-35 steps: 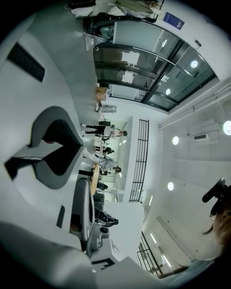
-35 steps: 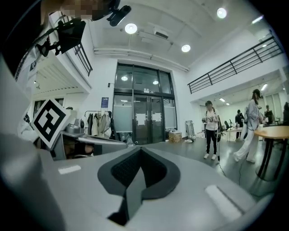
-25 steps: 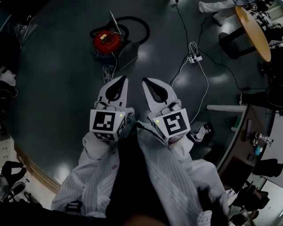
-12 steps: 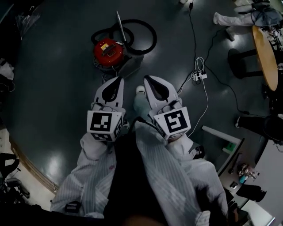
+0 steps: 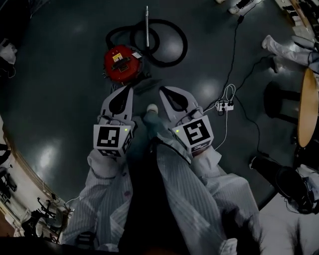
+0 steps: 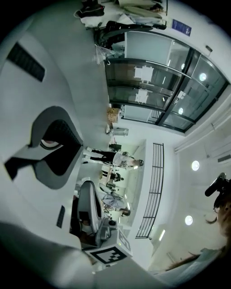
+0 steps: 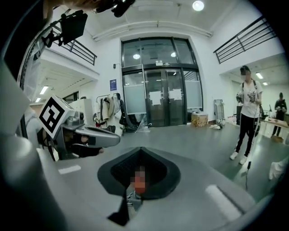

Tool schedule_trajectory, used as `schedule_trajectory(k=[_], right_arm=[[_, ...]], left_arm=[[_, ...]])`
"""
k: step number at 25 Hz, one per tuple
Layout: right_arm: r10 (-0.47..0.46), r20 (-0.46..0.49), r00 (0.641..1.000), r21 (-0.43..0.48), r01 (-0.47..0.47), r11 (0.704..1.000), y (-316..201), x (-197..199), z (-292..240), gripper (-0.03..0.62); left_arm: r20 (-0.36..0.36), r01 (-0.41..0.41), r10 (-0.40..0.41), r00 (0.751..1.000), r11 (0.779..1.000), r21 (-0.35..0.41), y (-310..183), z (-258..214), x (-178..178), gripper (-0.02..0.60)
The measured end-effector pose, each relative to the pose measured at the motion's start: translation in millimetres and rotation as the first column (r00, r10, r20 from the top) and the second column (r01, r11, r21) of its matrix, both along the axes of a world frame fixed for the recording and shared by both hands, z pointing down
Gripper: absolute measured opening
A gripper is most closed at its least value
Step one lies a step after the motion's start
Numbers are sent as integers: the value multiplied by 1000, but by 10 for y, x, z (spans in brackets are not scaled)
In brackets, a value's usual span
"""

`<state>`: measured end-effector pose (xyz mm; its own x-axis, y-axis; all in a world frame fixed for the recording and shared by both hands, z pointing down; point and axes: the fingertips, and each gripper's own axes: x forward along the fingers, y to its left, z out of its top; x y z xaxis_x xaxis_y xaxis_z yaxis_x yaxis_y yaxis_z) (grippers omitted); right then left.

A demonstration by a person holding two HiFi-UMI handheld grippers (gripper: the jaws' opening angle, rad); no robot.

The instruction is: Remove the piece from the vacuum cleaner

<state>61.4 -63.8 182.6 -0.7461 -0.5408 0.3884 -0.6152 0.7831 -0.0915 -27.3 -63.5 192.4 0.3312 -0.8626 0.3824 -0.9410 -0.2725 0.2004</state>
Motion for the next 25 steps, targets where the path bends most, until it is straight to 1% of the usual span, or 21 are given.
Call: schedule_trajectory(k=[2, 4, 6, 8, 10, 14, 17, 19, 21, 22, 24, 25], right_arm=[[-52, -24, 998, -33, 51, 998, -204, -40, 278, 0], [-95, -50, 994, -59, 92, 994, -414, -81, 608, 0], [-134, -80, 988, -67, 128, 989, -616, -138, 993, 0], [-164, -103, 981, -84, 156, 984, -776, -195, 1429, 0], [-189, -111, 976, -119, 176, 977, -904, -249, 1896, 0], [-235, -165, 958, -176, 206, 963, -1037, -342, 2874, 0], [-245, -204, 948, -200, 205, 958, -1050, -367, 3557, 0], [-250, -230, 940, -198, 206, 958, -1055, -368, 3941, 0], [-271, -267, 925, -192, 225, 955, -1031, -354, 4270, 0], [-295, -286, 912, -199, 245, 949, -994, -341, 4427, 0], [-372, -321, 871, -238, 306, 922, -875, -316, 4746, 3], [-417, -342, 842, -262, 341, 903, -814, -297, 4906, 22]], left_arm=[[28, 18, -16, 999, 998, -63, -125, 308, -52, 5], [72, 15, -6, 997, 992, -126, -272, 683, -87, 5], [102, -6, 24, 994, 985, -173, -430, 1105, -102, 5], [111, -33, 58, 992, 975, -218, -575, 1558, -114, 5], [118, -49, 82, 990, 965, -256, -724, 2023, -147, 5], [121, -91, 135, 983, 945, -313, -981, 2904, -236, 5], [126, -139, 188, 974, 936, -322, -1089, 3453, -277, 5], [141, -160, 218, 966, 928, -337, -1110, 3795, -313, 5], [174, -177, 256, 951, 910, -375, -1064, 4119, -352, 5], [192, -184, 277, 941, 899, -396, -1025, 4268, -370, 5], [218, -194, 308, 926, 884, -425, -965, 4526, -393, 5], [226, -195, 314, 922, 882, -430, -956, 4637, -391, 5]])
